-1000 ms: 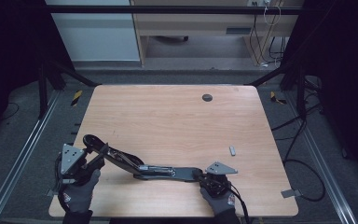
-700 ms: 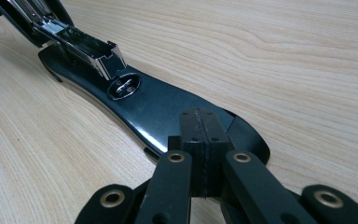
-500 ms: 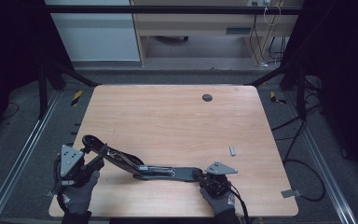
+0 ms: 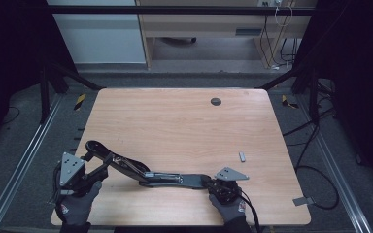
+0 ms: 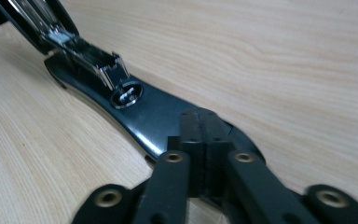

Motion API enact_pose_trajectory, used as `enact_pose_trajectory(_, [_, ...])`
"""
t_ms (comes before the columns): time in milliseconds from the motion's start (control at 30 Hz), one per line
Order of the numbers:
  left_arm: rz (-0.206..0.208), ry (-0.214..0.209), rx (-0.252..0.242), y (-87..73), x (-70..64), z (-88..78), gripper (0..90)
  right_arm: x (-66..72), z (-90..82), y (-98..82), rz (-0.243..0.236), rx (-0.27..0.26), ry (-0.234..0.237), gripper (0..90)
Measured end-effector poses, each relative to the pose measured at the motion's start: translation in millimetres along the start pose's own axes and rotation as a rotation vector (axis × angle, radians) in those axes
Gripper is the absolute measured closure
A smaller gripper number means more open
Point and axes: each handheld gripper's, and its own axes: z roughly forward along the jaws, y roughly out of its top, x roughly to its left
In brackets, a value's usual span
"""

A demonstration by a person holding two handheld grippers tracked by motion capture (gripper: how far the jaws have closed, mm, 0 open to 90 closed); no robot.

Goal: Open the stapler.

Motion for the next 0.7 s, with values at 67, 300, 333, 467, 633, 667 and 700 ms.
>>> enact_pose_trajectory(67, [0.005,-0.005,0.006,-0.9,0.3,-1.0,39.7,-0.9,-2.6,2.5,0.003,-0.011,0.007,84.6])
enact_pose_trajectory(300, [0.003,-0.018,0.036,-9.3,0.3,-3.1,36.8,-5.9,-11.0,9.6,0.005,-0.036,0.015,74.6])
enact_pose_trajectory(333, [0.004,-0.021,0.040,-11.1,0.1,-3.9,36.6,-7.8,-13.3,11.7,0.002,-0.038,0.009,72.3])
enact_pose_trajectory(467, [0.009,-0.031,0.048,-15.4,-1.2,-6.6,35.5,-13.3,-17.4,16.3,0.007,-0.035,0.000,67.3])
enact_pose_trajectory(633, [0.018,-0.043,0.055,-18.6,-2.6,-8.8,34.9,-18.7,-21.0,19.7,0.011,-0.037,-0.011,64.1])
enact_pose_trajectory(667, [0.018,-0.043,0.058,-19.5,-3.4,-9.3,34.8,-19.2,-21.6,19.5,0.010,-0.034,-0.011,65.1])
enact_pose_trajectory(700, [0.018,-0.043,0.058,-19.5,-3.4,-9.3,34.7,-19.2,-21.6,19.5,0.010,-0.034,-0.011,65.1])
